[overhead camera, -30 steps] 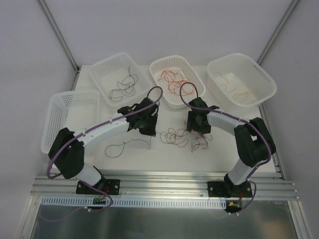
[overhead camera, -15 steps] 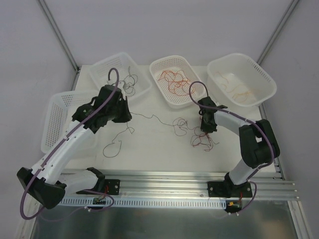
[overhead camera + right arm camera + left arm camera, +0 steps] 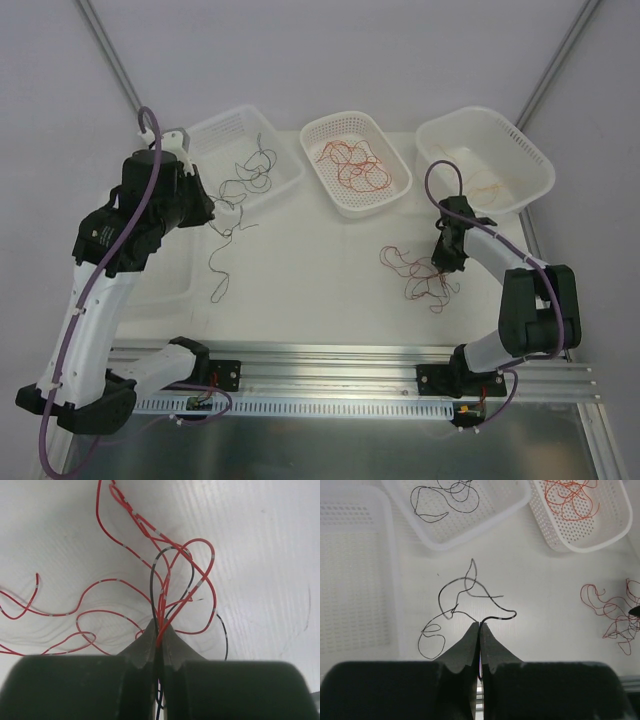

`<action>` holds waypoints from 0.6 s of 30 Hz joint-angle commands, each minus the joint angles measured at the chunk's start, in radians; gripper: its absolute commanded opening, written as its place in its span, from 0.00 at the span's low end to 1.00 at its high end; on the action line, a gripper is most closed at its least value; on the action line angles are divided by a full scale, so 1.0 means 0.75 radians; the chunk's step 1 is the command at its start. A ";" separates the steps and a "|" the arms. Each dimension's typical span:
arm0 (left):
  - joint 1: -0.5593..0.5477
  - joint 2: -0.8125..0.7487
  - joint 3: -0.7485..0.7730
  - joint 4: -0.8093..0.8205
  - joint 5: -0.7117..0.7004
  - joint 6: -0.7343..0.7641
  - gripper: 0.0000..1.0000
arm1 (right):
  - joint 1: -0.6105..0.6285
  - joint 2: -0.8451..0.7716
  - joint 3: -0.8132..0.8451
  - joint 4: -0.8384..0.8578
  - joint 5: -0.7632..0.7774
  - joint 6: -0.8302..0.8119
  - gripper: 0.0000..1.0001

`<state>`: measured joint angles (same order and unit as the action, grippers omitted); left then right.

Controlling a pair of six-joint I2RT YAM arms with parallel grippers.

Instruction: Untangle the cables

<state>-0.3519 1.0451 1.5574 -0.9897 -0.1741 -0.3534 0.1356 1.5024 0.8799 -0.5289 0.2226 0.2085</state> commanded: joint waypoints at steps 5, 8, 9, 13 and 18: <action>0.005 0.122 0.247 0.031 0.289 0.001 0.00 | 0.089 -0.087 -0.032 -0.013 -0.131 -0.008 0.11; 0.005 0.185 0.357 0.072 0.324 0.007 0.00 | 0.134 -0.134 -0.054 -0.007 -0.154 -0.026 0.26; 0.005 0.208 0.428 0.080 0.338 0.009 0.00 | 0.154 -0.166 -0.065 -0.002 -0.168 -0.034 0.31; 0.005 0.375 0.698 0.084 0.339 0.027 0.00 | 0.197 -0.268 -0.089 -0.007 -0.199 -0.075 0.55; 0.005 0.553 1.060 0.113 0.283 0.072 0.00 | 0.253 -0.395 -0.089 -0.049 -0.211 -0.120 0.89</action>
<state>-0.3519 1.4178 2.2204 -0.9493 0.0456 -0.3420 0.3016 1.2755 0.8074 -0.5385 0.0834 0.1486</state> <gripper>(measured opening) 0.006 0.856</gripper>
